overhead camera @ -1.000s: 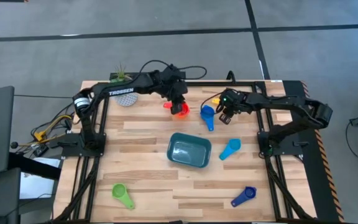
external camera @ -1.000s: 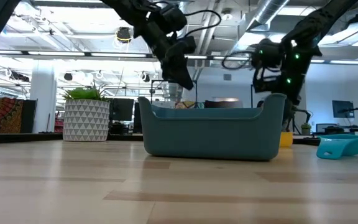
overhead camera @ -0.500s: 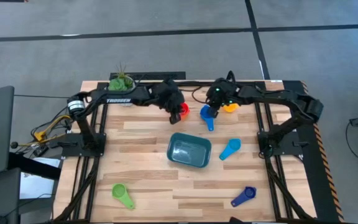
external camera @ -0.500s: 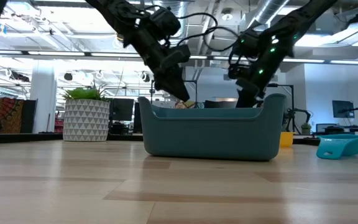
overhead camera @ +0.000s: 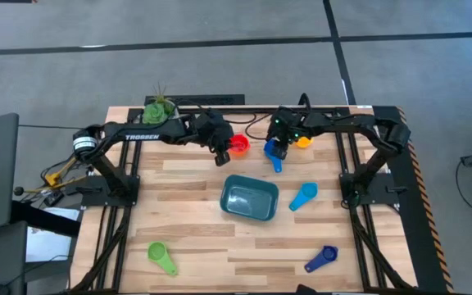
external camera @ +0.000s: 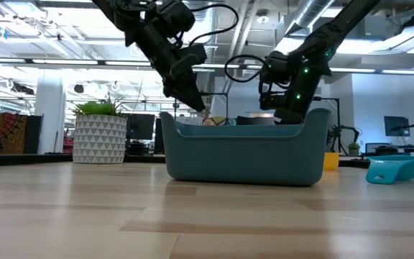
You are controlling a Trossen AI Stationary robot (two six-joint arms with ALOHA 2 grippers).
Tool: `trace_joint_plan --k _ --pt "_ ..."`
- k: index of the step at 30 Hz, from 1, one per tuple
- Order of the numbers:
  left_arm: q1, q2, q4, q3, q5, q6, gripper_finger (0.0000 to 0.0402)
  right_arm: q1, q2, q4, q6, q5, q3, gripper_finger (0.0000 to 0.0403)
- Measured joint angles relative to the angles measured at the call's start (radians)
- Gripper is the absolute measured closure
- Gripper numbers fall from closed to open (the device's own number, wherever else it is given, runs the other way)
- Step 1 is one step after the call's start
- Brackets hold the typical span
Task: Nest measuring cups in basket
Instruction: Stack the blue measuring cup on top of the red measuring cup
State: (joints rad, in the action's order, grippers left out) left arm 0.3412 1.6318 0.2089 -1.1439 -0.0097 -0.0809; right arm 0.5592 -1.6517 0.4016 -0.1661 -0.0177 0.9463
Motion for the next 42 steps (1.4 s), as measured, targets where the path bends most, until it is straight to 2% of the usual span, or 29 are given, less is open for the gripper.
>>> trace_joint_plan --k 2,5,8,13,15,19,22,25,29,32,37,42 --pt "0.000 0.000 -0.003 0.015 -0.003 0.017 0.0324 0.000 -0.010 -0.013 0.000 0.004 -0.001 0.0214" --pt "-0.001 0.000 -0.019 0.041 -0.003 0.037 0.0324 0.008 -0.017 -0.011 0.000 0.002 0.000 0.0236" --pt "-0.004 0.000 -0.052 0.065 -0.003 0.056 0.0324 0.014 -0.023 0.005 0.001 0.004 -0.002 0.0279" --pt "-0.007 -0.003 -0.076 0.076 -0.003 0.084 0.0324 0.015 -0.020 -0.013 0.062 0.004 -0.002 0.0373" --pt "-0.007 -0.003 -0.086 0.076 -0.003 0.092 0.0324 0.015 -0.005 -0.016 0.118 0.004 -0.002 0.0389" --pt "-0.007 -0.003 -0.128 0.077 -0.003 0.121 0.0324 0.000 0.034 -0.055 0.262 -0.015 -0.003 0.0376" --pt "-0.007 -0.003 -0.163 0.077 -0.003 0.130 0.0324 -0.035 0.093 -0.100 0.337 -0.087 -0.002 0.0383" --pt "-0.007 -0.003 -0.193 0.077 -0.003 0.141 0.0324 -0.087 0.156 -0.120 0.382 -0.197 -0.002 0.0395" --pt "-0.007 -0.003 -0.259 0.077 -0.003 0.144 0.0324 -0.173 0.236 -0.191 0.451 -0.430 -0.002 0.0384" --pt "-0.011 -0.003 -0.313 0.077 0.001 0.100 0.0324 -0.248 0.255 -0.307 0.481 -0.581 -0.001 0.0377" --pt "-0.017 -0.003 -0.362 0.077 -0.027 0.064 0.0324 -0.332 0.238 -0.479 0.481 -0.612 -0.001 0.0386" --pt "-0.016 -0.003 -0.374 0.077 -0.033 0.048 0.0324 -0.358 0.205 -0.527 0.483 -0.628 -0.002 0.0384"
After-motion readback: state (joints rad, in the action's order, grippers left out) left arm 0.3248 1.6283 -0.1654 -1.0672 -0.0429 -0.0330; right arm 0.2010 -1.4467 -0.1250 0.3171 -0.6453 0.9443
